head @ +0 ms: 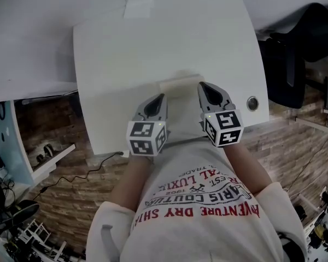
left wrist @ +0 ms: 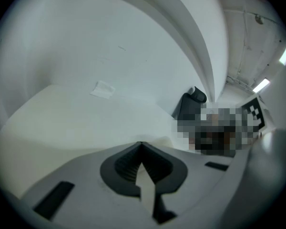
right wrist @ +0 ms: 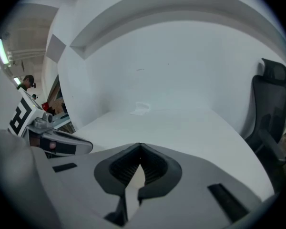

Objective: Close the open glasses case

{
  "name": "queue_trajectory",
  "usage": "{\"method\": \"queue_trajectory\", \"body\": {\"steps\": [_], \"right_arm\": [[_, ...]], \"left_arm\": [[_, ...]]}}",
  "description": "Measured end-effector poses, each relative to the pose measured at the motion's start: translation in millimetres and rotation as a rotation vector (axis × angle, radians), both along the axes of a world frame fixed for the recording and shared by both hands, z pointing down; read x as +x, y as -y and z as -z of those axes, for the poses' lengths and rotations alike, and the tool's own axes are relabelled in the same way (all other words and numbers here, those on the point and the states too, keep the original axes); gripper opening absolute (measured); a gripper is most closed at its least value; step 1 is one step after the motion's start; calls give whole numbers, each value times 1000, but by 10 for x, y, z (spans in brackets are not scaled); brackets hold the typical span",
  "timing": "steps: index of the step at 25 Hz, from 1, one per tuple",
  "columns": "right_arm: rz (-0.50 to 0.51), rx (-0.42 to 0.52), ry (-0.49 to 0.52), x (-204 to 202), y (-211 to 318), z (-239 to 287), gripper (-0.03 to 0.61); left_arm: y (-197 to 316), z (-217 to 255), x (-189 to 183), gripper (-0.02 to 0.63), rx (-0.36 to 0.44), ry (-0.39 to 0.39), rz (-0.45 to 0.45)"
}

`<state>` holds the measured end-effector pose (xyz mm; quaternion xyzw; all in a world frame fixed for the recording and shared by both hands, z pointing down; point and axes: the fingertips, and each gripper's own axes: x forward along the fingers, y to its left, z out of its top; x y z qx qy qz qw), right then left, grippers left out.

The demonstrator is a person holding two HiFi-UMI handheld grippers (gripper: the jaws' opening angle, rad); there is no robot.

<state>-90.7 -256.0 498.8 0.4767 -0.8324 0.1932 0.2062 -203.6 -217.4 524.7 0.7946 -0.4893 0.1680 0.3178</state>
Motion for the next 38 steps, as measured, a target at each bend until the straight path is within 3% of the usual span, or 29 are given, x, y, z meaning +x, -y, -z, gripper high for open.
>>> {"method": "queue_trajectory", "body": {"steps": [7,14,38], "right_arm": [[10,137,35,-23,-26,645,12],[42,205,31,-81,-36,933,12],[72,224,24,-200,-27,998,12]], "left_arm": [[204,852,-158,-2,225,19,41],[270,1383,-337,-2,368,48,80],[294,1432,-389,-2,398,54,105]]}}
